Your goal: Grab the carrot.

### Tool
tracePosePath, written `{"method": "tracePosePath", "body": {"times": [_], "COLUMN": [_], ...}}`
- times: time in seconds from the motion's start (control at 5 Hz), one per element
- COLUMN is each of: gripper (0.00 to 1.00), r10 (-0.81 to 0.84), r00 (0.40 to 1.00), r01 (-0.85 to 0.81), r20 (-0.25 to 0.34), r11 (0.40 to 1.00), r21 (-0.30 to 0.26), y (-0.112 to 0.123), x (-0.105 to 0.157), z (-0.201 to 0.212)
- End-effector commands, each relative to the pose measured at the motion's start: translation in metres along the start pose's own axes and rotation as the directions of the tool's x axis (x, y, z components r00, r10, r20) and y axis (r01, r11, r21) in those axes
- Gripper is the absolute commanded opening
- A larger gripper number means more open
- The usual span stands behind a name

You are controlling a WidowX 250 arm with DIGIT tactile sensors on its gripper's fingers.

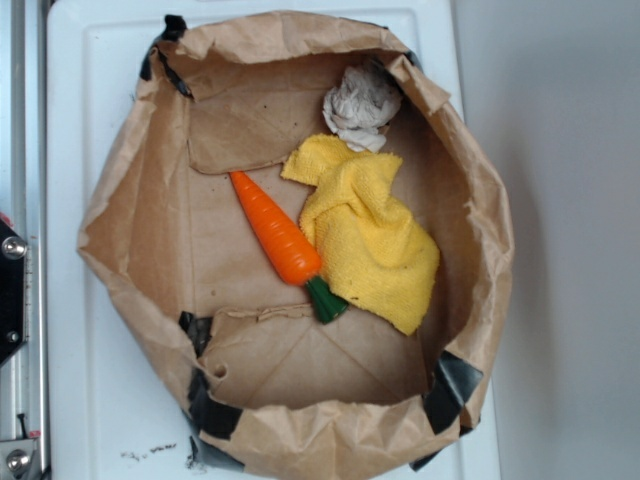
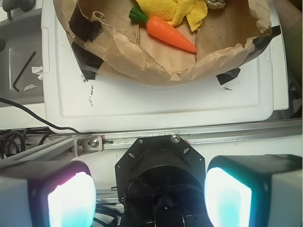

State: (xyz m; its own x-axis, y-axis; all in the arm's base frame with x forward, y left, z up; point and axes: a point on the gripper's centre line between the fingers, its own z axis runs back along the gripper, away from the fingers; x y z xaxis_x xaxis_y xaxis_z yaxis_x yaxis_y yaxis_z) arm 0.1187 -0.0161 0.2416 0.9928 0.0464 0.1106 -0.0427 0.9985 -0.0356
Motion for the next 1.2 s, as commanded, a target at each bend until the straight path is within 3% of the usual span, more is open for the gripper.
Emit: {"method": "tracePosePath", "body": {"times": [0.0,0.2,0.4,0.6,1.0], "gripper": [1.0,1.0,1.0,1.0,1.0], "r10": [0.0,0.016,-0.023,-0.047,-0.037], "r00": [1.0,0.999,1.0,0.999,0.999], "r01": [0.0,-0.018,0.023,0.046,0.037], "r20": [0.0,-0.039,-0.019,-0.003,0.017], "r11": [1.0,0.998,1.0,0.998,0.999], "r21": [0.0,-0.06,-0.012,-0.03,-0.006], "y": [0.0,0.003,0.012,0.025,0.046], "x": [0.0,-0.01,0.002,0.008,0.078], "z": [0.0,-0.005,-0.017,-0.022,-0.039]}}
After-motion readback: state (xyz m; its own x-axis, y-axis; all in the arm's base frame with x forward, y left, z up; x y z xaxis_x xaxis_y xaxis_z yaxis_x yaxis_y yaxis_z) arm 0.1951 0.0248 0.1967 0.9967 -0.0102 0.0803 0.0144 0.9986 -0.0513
